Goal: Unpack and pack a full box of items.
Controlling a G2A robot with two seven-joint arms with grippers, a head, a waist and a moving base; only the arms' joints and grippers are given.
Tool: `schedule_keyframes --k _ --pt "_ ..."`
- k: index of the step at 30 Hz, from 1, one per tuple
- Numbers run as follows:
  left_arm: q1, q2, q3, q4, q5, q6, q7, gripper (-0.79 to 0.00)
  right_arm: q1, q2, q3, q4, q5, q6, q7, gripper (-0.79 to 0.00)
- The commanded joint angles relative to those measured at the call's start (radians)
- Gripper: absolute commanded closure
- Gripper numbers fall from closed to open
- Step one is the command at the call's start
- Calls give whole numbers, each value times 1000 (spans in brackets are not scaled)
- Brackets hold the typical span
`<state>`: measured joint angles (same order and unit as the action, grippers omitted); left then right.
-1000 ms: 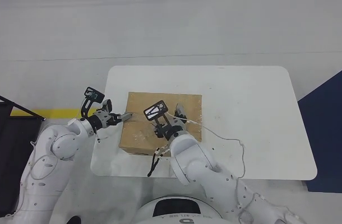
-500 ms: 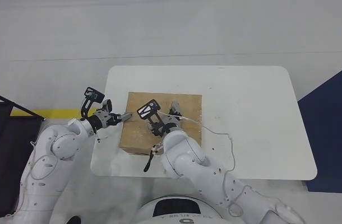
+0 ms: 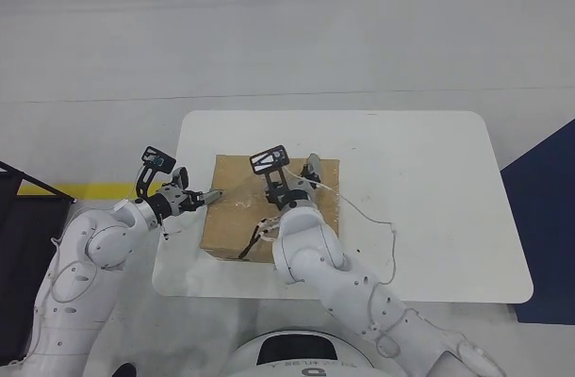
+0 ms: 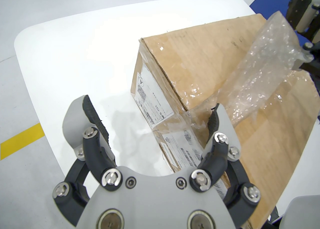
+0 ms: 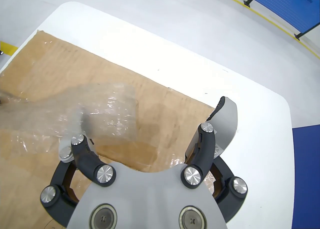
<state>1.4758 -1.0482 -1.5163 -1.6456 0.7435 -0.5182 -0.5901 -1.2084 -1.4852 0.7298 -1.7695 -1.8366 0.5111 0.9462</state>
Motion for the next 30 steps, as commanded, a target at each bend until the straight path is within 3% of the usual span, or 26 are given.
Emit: schedule_keyframes --k 1,8,21,24,26,30 --pt "0 0 0 0 0 0 0 -785 -8 -3 18 -4 -11 24 -7 -785" --pt "0 0 0 0 0 0 0 -785 -77 -2 130 -90 -67 107 -18 -785" --pt "0 0 0 0 0 0 0 -785 -334 10 373 -369 -129 233 -61 -785" --pt "0 0 0 0 0 0 0 -785 -372 8 422 -413 -16 233 -73 -785" --pt "0 0 0 0 0 0 0 -785 -378 4 464 -437 152 228 -68 -785" --pt "0 0 0 0 0 0 0 -785 -357 -1 590 -401 544 115 -111 -785"
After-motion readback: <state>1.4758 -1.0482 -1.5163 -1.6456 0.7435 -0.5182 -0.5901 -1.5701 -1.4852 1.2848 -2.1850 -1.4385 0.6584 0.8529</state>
